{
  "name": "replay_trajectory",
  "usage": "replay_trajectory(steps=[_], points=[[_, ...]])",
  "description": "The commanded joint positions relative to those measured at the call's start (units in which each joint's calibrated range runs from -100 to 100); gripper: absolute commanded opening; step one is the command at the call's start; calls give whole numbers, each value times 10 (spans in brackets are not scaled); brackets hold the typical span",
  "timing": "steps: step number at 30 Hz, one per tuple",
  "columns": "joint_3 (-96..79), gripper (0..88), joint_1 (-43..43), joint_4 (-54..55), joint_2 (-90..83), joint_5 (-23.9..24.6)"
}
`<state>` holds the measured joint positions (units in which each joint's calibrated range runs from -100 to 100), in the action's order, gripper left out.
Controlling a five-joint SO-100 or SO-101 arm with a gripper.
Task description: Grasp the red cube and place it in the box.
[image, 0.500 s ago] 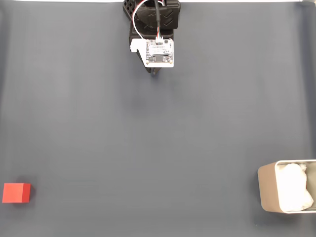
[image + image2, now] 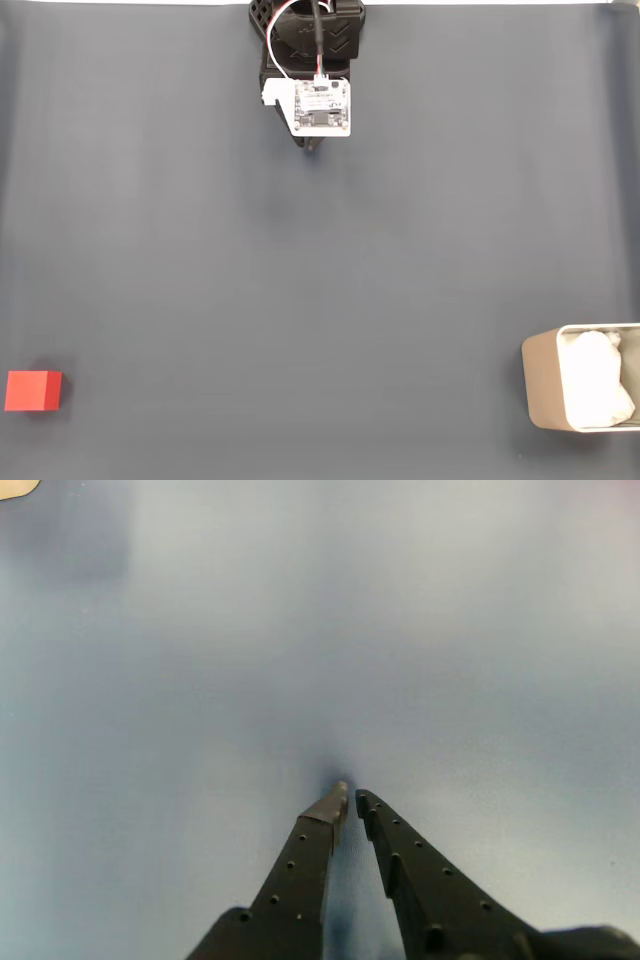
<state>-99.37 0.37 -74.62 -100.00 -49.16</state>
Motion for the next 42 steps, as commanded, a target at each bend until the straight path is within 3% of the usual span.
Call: replay_trajectory(steps=[1, 26, 34, 42], points=[[-5, 0, 3, -13, 0, -3], [-5, 0, 3, -10, 0, -14], [32, 0, 17, 154, 22, -11], [273, 0, -3, 224, 168, 1]])
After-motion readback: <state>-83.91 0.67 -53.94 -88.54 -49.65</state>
